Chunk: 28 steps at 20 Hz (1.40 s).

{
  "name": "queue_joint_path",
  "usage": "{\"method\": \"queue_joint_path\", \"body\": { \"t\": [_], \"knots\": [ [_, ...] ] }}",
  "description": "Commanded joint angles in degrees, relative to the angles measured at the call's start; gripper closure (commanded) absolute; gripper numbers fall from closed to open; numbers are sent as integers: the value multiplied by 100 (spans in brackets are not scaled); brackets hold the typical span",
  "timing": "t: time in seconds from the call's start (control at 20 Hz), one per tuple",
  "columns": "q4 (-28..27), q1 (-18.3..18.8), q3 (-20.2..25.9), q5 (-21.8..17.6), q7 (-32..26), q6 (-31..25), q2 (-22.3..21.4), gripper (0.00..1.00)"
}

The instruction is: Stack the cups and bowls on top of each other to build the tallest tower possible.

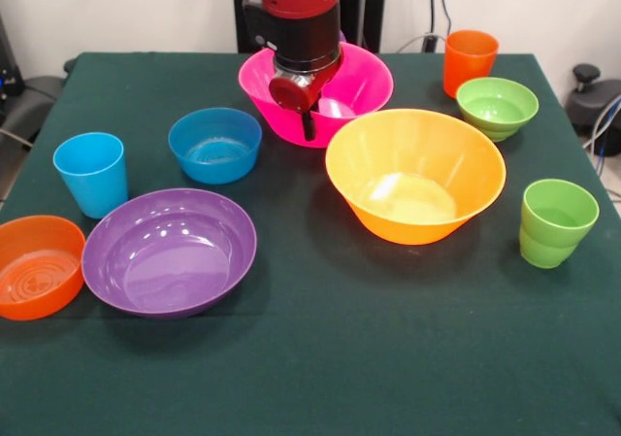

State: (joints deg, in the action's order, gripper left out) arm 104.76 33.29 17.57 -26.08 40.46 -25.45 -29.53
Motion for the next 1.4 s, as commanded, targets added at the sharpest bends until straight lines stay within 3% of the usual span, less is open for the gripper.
{"method": "queue_joint_path", "body": {
  "t": [0.05, 0.55, 1.4],
  "knots": [
    [-593, -156, 108, -250, 936, 818, 746, 100],
    [-1025, -162, 150, -255, 836, 823, 1093, 100],
    [-1095, -200, 113, -389, 874, 883, 1125, 100]
  ]
}}
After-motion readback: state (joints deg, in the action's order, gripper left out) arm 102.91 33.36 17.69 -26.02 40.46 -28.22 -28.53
